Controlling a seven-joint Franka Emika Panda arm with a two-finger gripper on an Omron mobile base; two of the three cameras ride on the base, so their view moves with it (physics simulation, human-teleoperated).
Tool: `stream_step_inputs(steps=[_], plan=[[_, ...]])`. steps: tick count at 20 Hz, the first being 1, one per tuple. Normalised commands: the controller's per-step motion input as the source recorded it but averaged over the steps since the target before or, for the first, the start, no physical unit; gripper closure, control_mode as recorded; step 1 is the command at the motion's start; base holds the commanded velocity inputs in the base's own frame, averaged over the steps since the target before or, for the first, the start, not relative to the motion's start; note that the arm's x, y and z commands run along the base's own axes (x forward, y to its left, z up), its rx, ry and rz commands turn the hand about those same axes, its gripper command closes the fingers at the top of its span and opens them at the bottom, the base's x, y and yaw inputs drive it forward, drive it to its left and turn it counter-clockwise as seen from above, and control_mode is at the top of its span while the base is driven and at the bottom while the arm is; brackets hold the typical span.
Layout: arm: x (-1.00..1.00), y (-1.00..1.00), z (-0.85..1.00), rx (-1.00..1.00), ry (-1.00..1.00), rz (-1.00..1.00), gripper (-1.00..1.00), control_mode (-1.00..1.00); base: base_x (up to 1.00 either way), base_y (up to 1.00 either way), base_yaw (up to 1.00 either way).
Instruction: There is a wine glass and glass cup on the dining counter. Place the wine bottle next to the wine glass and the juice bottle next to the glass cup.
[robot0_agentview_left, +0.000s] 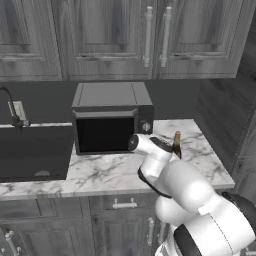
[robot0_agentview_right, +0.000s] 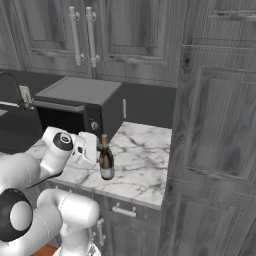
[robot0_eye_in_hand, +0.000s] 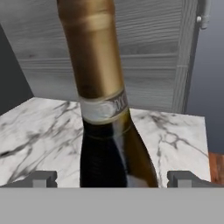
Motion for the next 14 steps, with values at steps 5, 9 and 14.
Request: stream_step_inputs(steps=[5, 9, 14], plan=[[0.05, -0.11, 0.0, 0.0, 0.0, 0.0, -1.0, -1.0, 0.0, 0.0, 0.0], [0.04, -0.09, 0.0, 0.0, 0.0, 0.0, -1.0, -1.0, 0.0, 0.0, 0.0], [0.0, -0.1, -0.03, 0.0, 0.0, 0.0, -1.0, -1.0, 0.0, 0.0, 0.0]])
